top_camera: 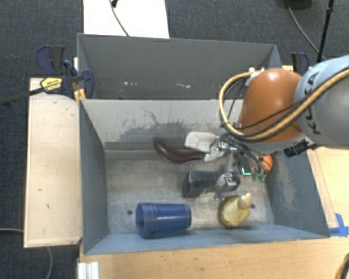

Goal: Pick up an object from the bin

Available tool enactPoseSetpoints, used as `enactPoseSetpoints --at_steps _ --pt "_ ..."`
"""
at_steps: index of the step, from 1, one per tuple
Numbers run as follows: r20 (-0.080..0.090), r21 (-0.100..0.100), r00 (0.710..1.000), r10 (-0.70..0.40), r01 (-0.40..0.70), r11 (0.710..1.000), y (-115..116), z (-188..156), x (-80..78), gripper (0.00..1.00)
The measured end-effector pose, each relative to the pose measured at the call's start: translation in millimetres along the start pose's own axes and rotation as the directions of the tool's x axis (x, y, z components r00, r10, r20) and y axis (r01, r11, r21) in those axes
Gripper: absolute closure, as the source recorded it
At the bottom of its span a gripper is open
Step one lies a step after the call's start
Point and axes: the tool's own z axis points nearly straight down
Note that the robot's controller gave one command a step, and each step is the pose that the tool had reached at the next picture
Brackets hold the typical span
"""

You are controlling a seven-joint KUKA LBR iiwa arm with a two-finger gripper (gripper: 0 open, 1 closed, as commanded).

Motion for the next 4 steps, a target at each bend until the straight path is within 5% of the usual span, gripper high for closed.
enactPoseSetpoints --at_steps 1,2,3,4 --pt "0.007 0.0 1.0 0.0 0.0 1.0 -0.1 -3.5 -1.9 0.0" --pt "0.014 -0.005 0.976 0.218 -0.218 0.976 -14.1 63.8 7.3 1.0" --pt "0.014 -0.005 0.976 0.218 -0.218 0.976 -14.1 63.8 7.3 1.0" --pt "0.01 -0.001 0.984 0.177 -0.177 0.984 9.8 -93.1 -11.9 1.0"
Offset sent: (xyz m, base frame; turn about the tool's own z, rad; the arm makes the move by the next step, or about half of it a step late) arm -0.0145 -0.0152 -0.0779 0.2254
